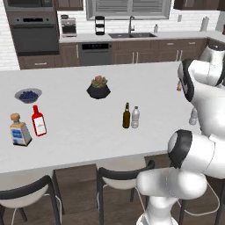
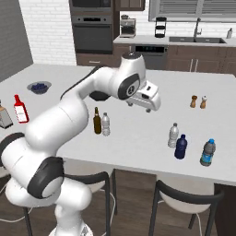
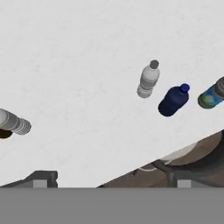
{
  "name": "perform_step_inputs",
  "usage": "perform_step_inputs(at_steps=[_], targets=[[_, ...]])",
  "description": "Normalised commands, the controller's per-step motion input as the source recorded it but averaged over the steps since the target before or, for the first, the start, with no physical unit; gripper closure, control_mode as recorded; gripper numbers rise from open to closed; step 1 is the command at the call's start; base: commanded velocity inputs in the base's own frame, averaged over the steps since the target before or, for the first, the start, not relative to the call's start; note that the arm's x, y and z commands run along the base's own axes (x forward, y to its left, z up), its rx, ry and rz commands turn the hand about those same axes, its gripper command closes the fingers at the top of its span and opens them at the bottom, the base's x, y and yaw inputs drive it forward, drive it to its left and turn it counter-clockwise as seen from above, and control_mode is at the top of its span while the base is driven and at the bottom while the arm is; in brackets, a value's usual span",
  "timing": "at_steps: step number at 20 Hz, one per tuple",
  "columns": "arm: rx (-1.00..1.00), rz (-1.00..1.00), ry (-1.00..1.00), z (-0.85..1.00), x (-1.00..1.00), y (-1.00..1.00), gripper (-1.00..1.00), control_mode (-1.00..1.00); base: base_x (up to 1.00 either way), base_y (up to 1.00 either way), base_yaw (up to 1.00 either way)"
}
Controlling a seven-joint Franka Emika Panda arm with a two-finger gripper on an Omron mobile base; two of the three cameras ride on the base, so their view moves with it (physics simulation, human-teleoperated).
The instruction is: Move the plastic bottles in the middle to the plastics group, and the glass bottles in the middle to the glass group.
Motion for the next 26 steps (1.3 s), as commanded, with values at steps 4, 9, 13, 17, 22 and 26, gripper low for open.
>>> perform_step_inputs(at_steps=[4,9,13,17,22,26], targets=[[0.00,0.17,0.09,0.23,0.00,1.00,-1.00,-1.00,0.00,0.00,0.00],[0.00,0.18,0.16,0.02,0.00,1.00,-1.00,-1.00,0.00,0.00,0.00],[0.00,0.18,0.16,0.00,0.05,1.00,-1.00,-1.00,0.00,0.00,0.00],[0.00,0.13,0.13,-0.01,0.50,0.97,-1.00,-1.00,0.00,0.00,0.00],[0.03,0.11,0.08,-0.14,0.54,0.88,-1.00,-1.00,0.00,0.00,0.00],[0.10,0.07,0.00,-0.34,0.68,0.25,-1.00,-1.00,0.00,0.00,0.00]])
